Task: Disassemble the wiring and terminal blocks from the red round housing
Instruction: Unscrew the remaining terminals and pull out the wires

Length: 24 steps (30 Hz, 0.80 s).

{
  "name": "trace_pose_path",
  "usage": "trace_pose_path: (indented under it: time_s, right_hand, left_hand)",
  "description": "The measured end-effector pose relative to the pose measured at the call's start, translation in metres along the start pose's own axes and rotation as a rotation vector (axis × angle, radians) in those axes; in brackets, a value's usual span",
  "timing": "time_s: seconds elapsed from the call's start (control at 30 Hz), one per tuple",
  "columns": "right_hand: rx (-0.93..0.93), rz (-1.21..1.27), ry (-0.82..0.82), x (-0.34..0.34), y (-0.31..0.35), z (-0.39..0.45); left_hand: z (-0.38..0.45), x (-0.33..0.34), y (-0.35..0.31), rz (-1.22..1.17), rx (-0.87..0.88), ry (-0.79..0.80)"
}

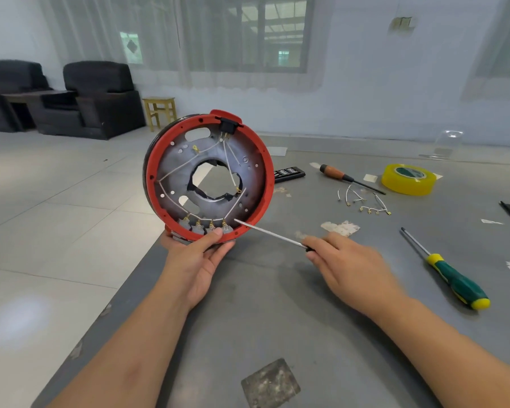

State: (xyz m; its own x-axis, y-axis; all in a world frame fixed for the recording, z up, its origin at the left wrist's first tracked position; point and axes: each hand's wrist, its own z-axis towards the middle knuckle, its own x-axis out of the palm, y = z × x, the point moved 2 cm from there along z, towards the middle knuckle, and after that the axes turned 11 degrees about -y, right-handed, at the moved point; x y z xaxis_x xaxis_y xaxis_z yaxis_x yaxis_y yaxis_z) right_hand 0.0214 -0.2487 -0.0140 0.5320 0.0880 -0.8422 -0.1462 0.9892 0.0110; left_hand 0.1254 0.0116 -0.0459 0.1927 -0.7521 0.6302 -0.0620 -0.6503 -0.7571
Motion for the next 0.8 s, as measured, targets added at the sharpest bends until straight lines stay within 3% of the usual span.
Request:
trace_pose_path:
  time_s: [0.53, 0.8]
  right_hand:
    - [-0.099, 0.007, -0.146, -0.011, -0.009, 0.008]
    - [-0.135, -0.007, -0.014, -0.023, -0.009, 0.017]
  left_hand:
    - [-0.004, 0.004, 0.002, 0.115, -0.035, 0.050]
    - [-0.004, 0.003, 0.003, 0.108, -0.040, 0.054]
